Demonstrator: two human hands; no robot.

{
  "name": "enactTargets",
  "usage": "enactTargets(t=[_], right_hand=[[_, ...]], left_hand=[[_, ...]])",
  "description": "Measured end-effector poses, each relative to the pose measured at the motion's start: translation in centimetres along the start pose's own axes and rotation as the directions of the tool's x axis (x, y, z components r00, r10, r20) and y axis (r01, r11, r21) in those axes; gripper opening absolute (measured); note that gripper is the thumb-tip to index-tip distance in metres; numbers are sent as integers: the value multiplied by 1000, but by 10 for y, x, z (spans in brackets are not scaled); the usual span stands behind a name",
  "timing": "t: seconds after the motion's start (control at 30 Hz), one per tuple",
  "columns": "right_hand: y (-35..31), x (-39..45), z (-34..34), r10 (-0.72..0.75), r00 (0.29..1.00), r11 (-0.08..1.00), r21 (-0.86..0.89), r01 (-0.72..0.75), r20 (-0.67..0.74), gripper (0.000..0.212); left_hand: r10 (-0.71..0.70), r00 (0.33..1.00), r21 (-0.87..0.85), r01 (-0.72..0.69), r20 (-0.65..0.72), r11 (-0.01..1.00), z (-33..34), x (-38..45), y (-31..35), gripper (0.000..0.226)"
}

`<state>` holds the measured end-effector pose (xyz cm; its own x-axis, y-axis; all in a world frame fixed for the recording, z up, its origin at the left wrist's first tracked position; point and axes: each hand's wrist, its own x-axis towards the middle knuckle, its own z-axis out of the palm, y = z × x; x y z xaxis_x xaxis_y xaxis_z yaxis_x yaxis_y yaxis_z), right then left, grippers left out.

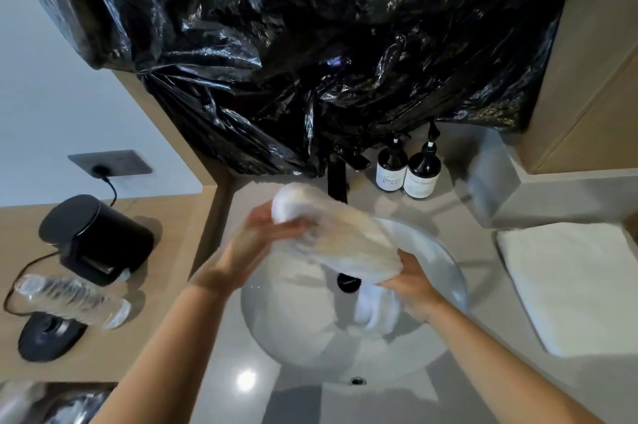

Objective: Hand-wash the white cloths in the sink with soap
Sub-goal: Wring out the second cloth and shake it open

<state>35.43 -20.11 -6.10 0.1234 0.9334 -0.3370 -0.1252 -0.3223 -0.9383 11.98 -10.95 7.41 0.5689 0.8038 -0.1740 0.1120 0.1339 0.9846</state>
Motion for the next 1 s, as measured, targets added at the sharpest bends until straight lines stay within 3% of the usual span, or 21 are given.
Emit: enactTargets(t=[0.1,0.23,0.37,0.47,0.57,0.63,0.7,0.73,0.83,0.93,1.0], right_hand=[[-19,-7,-12,-66,996,983,-167,74,54,60],[-38,-7,-12,-152,986,873,-459,168,72,53],[-60,-8,-3,-236,961,646,-716,265,142,29],[-77,-9,9,-228,935,405,-847,344,270,34],[-86,-8,27,-154,932,211,-910,357,329,26],[-90,-9,34,-74,943,215,-918,333,325,19],[-89,-12,37,6,953,277,-917,289,302,18],[-88,-13,37,24,960,350,-902,253,279,23],[-85,-8,28,36,984,564,-817,125,175,38],[-86,-8,11,223,970,610,-790,-59,101,43],[-77,-12,6,405,905,667,-719,-195,129,34]], left_hand=[[-111,988,249,81,110,965,-34,-12,-32,51],[-214,970,381,156,116,911,-48,-23,-89,72],[-369,901,381,266,229,886,-44,-30,-131,79],[-400,885,315,319,239,894,-30,-30,-142,90],[-401,895,440,285,196,851,-5,-26,-148,114],[-310,938,492,200,154,848,16,-22,-148,133],[-223,969,464,149,109,873,40,-16,-144,132],[-182,980,431,129,84,893,51,-11,-141,118],[-67,998,474,69,-21,878,72,5,-131,36],[-15,995,642,72,-94,763,53,16,-132,40],[67,992,738,34,-106,674,32,24,-135,35]])
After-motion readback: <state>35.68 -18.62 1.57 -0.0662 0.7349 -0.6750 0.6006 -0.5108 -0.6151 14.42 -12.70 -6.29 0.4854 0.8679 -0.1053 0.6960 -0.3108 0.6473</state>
